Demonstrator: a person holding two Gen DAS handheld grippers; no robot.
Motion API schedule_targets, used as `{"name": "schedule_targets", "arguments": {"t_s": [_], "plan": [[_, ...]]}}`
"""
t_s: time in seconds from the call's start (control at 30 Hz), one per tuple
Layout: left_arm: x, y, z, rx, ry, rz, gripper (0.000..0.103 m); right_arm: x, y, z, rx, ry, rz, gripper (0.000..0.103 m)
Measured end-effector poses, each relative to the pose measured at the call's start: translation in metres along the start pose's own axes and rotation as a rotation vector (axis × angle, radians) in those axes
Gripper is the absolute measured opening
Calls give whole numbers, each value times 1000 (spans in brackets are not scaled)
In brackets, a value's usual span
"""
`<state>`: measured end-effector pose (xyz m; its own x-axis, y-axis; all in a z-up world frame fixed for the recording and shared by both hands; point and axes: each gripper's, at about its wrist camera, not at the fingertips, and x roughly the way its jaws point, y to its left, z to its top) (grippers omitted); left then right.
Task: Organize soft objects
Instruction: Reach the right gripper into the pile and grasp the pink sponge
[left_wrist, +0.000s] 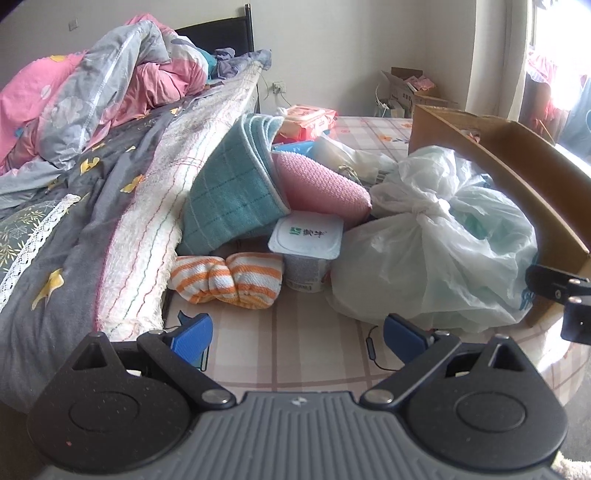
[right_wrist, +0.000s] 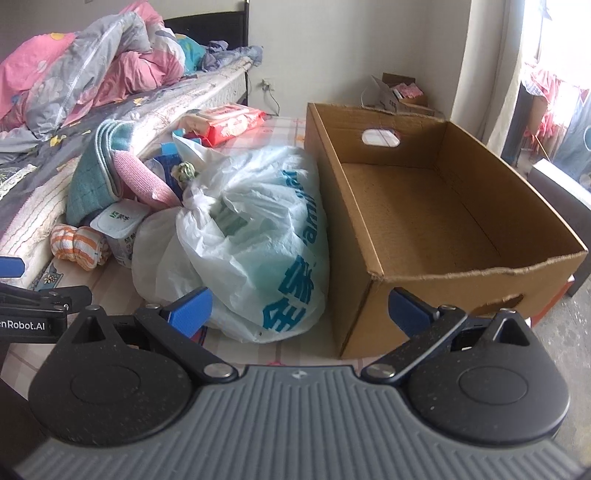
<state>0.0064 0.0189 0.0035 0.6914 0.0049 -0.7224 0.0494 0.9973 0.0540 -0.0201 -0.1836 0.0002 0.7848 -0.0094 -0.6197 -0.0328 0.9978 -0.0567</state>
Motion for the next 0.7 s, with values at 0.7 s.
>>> {"name": "schedule_targets", "arguments": {"t_s": [0.7], "plan": [[40,65,92,-214,-71,-91,60,58,103,92,-340,-157,296,70]]}}
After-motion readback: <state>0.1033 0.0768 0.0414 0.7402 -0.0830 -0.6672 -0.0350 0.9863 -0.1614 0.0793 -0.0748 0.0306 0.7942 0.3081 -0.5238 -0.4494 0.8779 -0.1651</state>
